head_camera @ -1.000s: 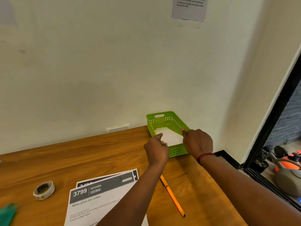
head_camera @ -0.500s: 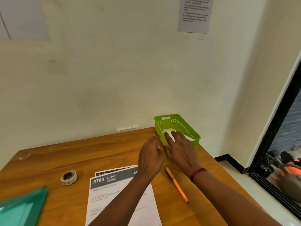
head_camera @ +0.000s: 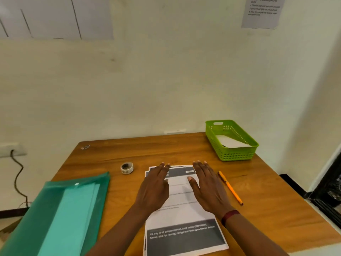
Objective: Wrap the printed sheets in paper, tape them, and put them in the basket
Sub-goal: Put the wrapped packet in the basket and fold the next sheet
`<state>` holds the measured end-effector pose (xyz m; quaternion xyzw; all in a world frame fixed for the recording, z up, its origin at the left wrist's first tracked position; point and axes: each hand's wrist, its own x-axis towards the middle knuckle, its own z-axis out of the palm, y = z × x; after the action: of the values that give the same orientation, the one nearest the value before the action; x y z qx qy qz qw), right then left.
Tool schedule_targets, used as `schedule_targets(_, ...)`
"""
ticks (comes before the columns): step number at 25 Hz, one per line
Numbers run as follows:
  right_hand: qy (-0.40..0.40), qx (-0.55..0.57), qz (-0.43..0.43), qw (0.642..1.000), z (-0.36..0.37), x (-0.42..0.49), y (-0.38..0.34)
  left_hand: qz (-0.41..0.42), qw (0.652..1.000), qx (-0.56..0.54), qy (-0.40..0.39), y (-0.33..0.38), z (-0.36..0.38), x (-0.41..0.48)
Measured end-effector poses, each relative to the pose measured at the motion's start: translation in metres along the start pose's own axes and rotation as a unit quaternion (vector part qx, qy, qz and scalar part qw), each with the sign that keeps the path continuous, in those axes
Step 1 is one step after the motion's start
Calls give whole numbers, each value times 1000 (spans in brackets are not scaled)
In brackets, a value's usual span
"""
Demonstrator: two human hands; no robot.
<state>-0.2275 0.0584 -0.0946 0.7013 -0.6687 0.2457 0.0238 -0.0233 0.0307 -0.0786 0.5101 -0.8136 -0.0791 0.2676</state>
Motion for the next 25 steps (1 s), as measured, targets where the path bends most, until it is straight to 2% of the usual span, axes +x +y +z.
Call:
schedule_targets(6,-47,3,-6,999,30,-18,-20,-61,998,-36,3,-33,-2,-25)
schedule_targets(10,-125,-26,-52,990,31,-12,-13,-61,997,-38,-19,-48,-1,-20)
schedule_targets(12,-138,-7,-62,988,26,1,-8,-62,997,-37,-38,-57,-4,-7)
schedule_targets(15,-138,4,-65,988,16,26,-2,-40,991,-25,-125,-70,-9,16)
schedule_targets(18,-192,-56,-60,978,13,52,5,-30,966,62,-249,-73,-13,32)
schedule_targets(21,-253,-113,-56,959,14,70,12,-48,951,112,-285,-74,-10,42)
schedule_targets(25,-297,-111,-61,947,18,83,12,-64,930,147,-329,-78,-1,53)
